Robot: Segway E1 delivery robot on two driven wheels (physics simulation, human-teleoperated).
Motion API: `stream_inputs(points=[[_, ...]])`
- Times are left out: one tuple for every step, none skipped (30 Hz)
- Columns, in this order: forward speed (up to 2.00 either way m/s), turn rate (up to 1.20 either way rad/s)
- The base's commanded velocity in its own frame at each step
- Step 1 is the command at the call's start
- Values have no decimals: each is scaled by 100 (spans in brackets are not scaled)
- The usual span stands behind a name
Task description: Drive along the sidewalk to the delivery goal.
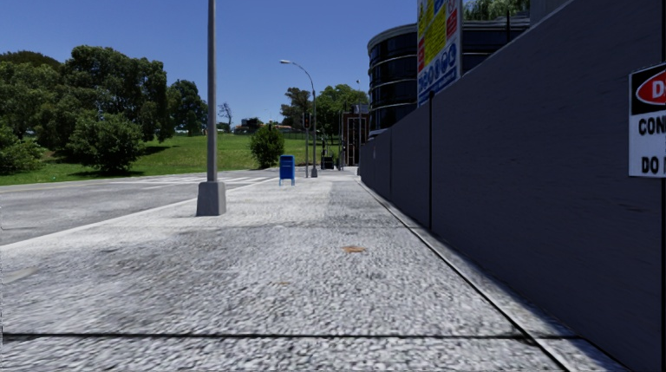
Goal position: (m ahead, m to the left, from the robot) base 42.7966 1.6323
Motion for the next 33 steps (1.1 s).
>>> stream_inputs(points=[[200, 0], [200, 0], [200, 0], [200, 0], [200, 0], [200, 0], [200, 0], [200, 0], [200, 0], [200, 0], [200, 0], [200, 0], [200, 0], [200, 0], [200, 0], [200, 0], [200, 0], [200, 0], [200, 0], [200, 0], [200, 0], [200, 0], [200, 0], [200, 0], [200, 0], [200, 0], [200, 0], [200, 0], [200, 0], [200, 0], [200, 0], [200, 0], [200, 0]])
